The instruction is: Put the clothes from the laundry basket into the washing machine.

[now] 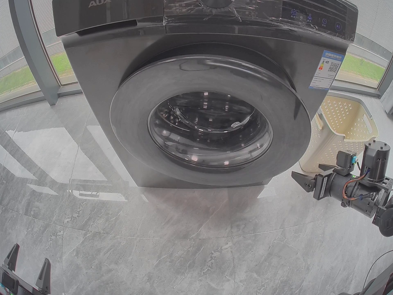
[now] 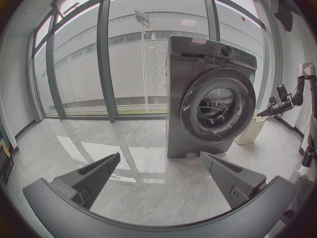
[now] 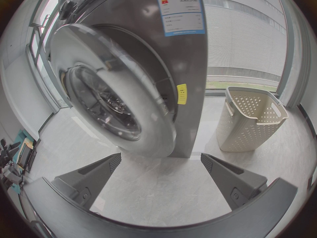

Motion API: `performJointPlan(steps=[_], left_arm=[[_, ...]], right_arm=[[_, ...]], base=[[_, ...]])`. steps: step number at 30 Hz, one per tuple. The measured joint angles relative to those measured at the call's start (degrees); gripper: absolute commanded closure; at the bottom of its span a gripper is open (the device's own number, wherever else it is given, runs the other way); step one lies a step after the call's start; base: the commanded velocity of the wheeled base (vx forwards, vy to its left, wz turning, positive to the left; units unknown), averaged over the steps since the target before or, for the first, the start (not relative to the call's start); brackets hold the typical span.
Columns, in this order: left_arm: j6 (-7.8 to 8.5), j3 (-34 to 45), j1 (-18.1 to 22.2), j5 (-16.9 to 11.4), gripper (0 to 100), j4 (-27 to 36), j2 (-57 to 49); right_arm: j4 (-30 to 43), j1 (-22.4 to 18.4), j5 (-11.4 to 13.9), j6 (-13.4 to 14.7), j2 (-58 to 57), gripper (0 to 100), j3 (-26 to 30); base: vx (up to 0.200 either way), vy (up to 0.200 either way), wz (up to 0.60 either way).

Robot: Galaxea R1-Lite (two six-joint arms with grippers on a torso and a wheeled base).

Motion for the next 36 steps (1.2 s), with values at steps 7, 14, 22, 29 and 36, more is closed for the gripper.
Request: performJointPlan(steps=[7, 14, 22, 29, 36], left_arm=[[0.05, 0.00, 0.00, -0.02, 0, 0.00, 0.00], [0.02, 0.00, 0.00, 0.00, 0, 0.00, 0.00], [0.02, 0.00, 0.05, -0.02, 0, -0.05, 0.05], [0.02, 0.00, -0.05, -0.02, 0, 0.00, 0.05], [-0.06, 0.00, 0.00, -0.02, 0, -0.02, 0.05]], right_arm=[[-0.22, 6.70, 0.11, 0.50, -0.83, 0, 2.24], [-2.12, 13.07, 0.29, 1.54, -1.19, 0, 1.44], [-6.03, 13.37, -0.17, 1.71, -0.96, 0, -2.22], [-5.62, 13.26, -0.11, 1.84, -0.98, 0, -3.85], [-5.01, 11.72, 0.00, 1.93, -1.02, 0, -4.82]], base=[[0.114, 0.000, 0.00], [0.200, 0.000, 0.00], [0.175, 0.000, 0.00], [0.000, 0.000, 0.00], [0.000, 0.000, 0.00]])
